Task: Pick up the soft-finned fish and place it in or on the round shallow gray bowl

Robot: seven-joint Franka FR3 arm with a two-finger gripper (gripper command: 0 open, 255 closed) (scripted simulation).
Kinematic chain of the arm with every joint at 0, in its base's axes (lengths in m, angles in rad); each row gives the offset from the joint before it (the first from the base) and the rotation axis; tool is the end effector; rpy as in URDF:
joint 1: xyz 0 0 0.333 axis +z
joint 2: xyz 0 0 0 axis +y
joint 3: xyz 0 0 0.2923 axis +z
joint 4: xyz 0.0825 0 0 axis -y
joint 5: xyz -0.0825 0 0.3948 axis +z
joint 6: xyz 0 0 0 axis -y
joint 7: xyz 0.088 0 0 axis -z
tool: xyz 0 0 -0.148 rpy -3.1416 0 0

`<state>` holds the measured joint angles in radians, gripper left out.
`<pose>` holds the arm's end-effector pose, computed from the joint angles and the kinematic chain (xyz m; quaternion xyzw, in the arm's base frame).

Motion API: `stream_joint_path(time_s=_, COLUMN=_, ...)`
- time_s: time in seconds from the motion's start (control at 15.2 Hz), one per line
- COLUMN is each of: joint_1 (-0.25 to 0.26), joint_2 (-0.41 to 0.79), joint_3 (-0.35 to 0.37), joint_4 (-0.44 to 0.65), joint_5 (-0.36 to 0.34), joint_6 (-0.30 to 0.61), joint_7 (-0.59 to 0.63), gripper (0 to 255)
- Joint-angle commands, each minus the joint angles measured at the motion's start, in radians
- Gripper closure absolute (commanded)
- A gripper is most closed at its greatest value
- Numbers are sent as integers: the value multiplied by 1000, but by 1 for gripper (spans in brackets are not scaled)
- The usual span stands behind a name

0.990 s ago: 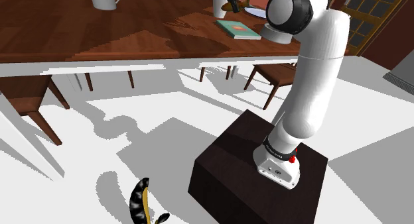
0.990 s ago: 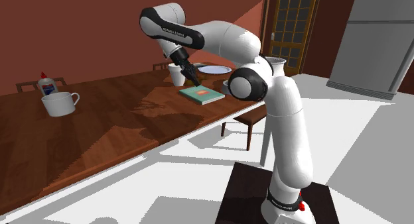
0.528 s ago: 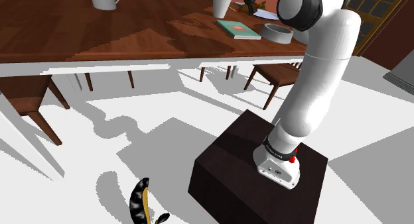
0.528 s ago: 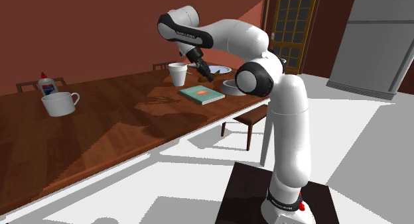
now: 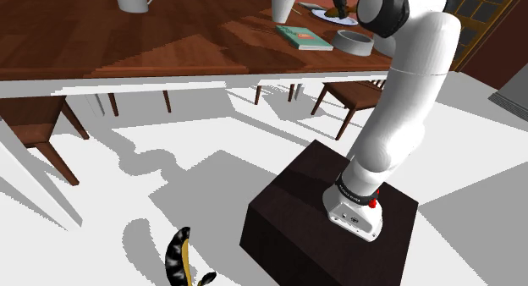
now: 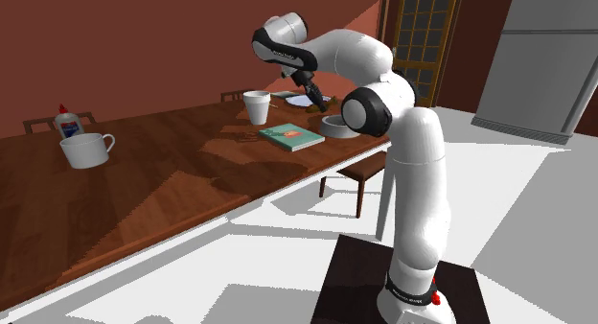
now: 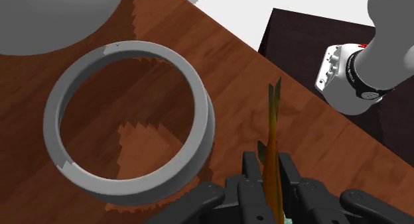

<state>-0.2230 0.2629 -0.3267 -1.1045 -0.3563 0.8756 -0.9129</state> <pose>0.4339 -0.3025 0.6039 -0.9484 -0.0901 0.3038 0.0038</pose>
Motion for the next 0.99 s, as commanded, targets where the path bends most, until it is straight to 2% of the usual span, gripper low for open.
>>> stream_joint_path(time_s=0.0, joint_1=-34, joint_2=11, joint_3=-17, joint_4=0, joint_5=-14, joint_6=29, joint_7=-52, gripper=255)
stream_joint_path(time_s=0.53, joint_1=-191, joint_2=130, joint_3=-83, joint_4=134, joint_5=-37, joint_6=95, joint_7=-268, gripper=255)
stream_joint_path(time_s=0.59, joint_1=-199, joint_2=137, joint_3=-85, joint_4=144, joint_5=-37, joint_6=97, joint_7=-278, gripper=255)
stream_joint_path(time_s=0.92, joint_1=-181, joint_2=79, joint_3=-77, joint_4=-8, joint_5=-34, joint_6=181, joint_7=-221, gripper=255)
